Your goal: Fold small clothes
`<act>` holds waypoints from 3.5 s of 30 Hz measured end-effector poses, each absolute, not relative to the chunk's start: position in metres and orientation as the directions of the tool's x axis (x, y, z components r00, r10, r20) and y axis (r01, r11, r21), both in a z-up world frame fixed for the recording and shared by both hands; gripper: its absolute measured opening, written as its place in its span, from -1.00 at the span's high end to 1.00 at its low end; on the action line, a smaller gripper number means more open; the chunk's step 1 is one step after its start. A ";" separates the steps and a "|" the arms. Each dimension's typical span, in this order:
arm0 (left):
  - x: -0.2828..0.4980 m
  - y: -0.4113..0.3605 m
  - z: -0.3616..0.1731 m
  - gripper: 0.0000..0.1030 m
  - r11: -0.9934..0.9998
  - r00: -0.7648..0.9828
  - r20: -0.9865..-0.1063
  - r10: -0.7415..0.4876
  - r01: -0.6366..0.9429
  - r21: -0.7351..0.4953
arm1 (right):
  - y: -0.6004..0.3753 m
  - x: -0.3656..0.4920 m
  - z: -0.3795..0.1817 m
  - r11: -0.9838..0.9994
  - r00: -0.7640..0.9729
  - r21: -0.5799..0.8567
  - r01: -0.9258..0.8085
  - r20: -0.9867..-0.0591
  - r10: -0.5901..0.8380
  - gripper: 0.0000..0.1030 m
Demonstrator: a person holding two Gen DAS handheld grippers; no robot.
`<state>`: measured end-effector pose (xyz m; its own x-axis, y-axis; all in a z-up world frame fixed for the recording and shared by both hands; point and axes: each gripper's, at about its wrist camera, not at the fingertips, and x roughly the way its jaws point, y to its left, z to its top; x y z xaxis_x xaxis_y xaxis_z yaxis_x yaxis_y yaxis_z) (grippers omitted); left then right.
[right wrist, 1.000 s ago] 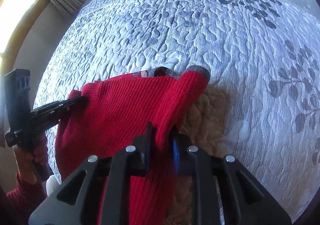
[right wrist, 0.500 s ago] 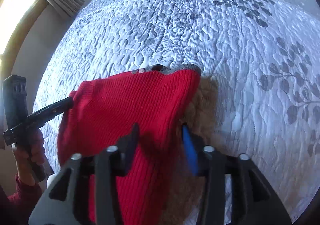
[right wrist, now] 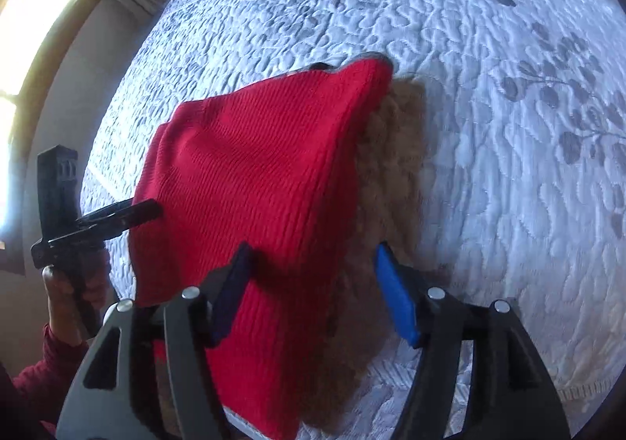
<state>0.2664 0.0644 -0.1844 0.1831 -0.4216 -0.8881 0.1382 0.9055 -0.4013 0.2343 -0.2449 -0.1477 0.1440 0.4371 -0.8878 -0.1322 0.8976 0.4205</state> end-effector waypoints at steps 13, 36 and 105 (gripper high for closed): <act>0.284 0.066 -0.208 0.03 0.776 0.076 -0.774 -0.629 -0.010 -0.631 | -0.232 0.241 -0.181 0.827 0.050 0.559 -0.060 -0.825 0.562 -0.11; 0.277 -0.126 -0.112 0.49 0.753 0.135 -0.749 -0.648 0.258 -0.605 | -0.384 0.222 -0.067 0.887 0.255 0.458 -0.061 -0.852 0.457 0.35; 0.163 -0.235 -0.193 0.22 0.916 0.239 -0.904 -0.355 0.284 -0.284 | -0.469 0.072 -0.169 0.871 0.271 0.440 0.218 -0.885 0.379 0.67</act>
